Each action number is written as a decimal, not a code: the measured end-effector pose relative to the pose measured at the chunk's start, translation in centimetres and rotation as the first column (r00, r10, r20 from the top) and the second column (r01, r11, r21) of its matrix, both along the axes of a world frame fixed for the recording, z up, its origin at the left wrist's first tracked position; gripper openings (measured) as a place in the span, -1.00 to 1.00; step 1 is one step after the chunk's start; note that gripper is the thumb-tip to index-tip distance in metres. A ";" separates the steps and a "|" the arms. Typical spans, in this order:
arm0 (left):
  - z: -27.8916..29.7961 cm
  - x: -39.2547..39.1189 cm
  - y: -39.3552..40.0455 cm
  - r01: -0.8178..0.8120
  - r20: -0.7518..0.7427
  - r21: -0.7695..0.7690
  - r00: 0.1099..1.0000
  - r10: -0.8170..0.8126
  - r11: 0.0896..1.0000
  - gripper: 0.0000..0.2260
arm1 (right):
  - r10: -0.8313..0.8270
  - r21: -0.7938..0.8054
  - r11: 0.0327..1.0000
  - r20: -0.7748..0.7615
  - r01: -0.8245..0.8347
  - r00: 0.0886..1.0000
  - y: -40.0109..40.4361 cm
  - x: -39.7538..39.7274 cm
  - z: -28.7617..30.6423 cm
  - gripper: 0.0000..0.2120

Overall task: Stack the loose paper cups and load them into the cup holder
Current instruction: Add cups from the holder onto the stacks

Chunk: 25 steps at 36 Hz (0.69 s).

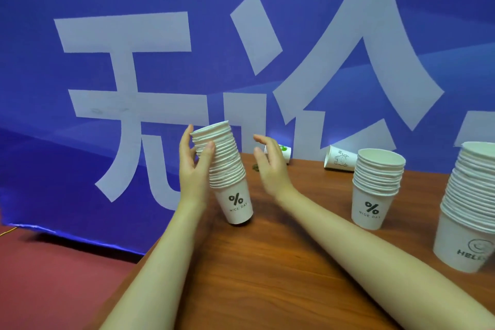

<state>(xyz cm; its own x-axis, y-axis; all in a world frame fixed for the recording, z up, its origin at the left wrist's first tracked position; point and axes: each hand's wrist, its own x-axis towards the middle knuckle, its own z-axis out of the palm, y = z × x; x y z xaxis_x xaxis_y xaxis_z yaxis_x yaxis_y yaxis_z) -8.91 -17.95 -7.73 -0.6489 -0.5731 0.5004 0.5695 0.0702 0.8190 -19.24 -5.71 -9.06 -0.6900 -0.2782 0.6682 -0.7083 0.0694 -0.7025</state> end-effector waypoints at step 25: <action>0.4 -0.3 2.2 0.117 0.018 -0.195 0.993 -0.116 0.974 -0.47 | -0.870 0.552 0.369 -0.078 0.748 0.487 10.0 -18.6 -4.5 -0.39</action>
<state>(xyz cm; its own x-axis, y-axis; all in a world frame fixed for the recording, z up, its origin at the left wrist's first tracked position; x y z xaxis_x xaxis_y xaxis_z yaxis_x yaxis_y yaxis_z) -9.24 -15.80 -7.37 -0.7090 -0.3846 0.5912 0.5784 0.1626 0.7994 -37.85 4.33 -13.59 -0.8458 0.2787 0.4550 0.0241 0.8718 -0.4893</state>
